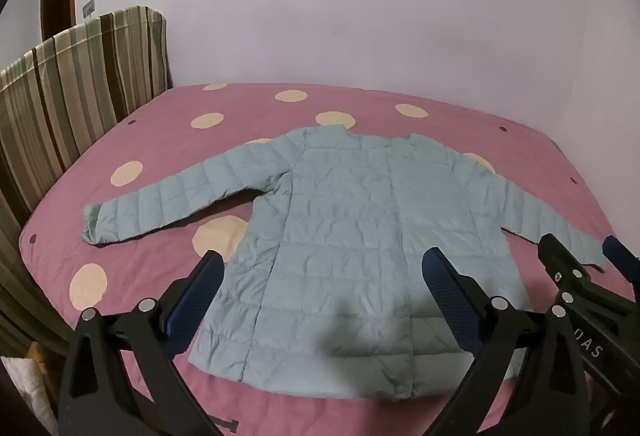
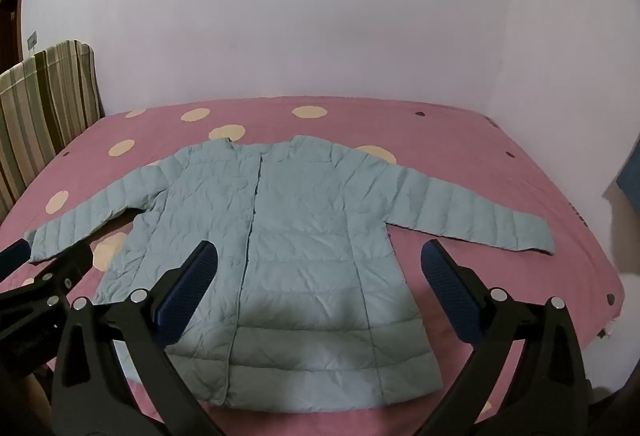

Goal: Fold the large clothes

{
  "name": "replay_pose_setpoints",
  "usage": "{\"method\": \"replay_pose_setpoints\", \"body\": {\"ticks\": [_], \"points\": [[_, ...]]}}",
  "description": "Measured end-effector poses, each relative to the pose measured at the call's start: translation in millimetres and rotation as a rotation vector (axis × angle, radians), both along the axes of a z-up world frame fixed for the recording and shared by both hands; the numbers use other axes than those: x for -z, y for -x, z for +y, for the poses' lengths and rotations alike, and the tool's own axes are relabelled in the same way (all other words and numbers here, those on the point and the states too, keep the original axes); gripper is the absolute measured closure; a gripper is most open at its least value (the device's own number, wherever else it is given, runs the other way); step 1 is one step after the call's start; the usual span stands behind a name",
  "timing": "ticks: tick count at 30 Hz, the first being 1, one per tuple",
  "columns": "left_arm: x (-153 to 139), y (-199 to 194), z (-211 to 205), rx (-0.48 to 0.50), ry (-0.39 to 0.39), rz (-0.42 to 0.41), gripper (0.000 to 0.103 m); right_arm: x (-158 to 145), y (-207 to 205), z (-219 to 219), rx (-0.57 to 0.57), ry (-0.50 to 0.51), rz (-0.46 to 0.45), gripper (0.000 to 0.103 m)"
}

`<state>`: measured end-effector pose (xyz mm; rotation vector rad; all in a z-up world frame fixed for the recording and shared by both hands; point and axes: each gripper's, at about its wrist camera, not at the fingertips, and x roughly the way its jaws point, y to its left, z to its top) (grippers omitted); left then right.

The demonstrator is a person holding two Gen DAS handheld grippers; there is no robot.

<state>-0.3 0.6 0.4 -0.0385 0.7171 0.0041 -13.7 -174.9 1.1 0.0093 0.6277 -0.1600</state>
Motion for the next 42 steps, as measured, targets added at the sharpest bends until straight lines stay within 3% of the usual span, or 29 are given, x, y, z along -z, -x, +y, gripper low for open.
{"method": "replay_pose_setpoints", "body": {"ticks": [29, 42], "points": [[-0.1, 19.3, -1.9, -0.002, 0.001, 0.012, 0.004, 0.8, 6.2, 9.5, -0.015, 0.030, 0.016, 0.002], [-2.1, 9.4, 2.6, -0.001, 0.002, 0.027, 0.004, -0.6, 6.5, 12.9, -0.021, 0.040, 0.022, 0.002]]}}
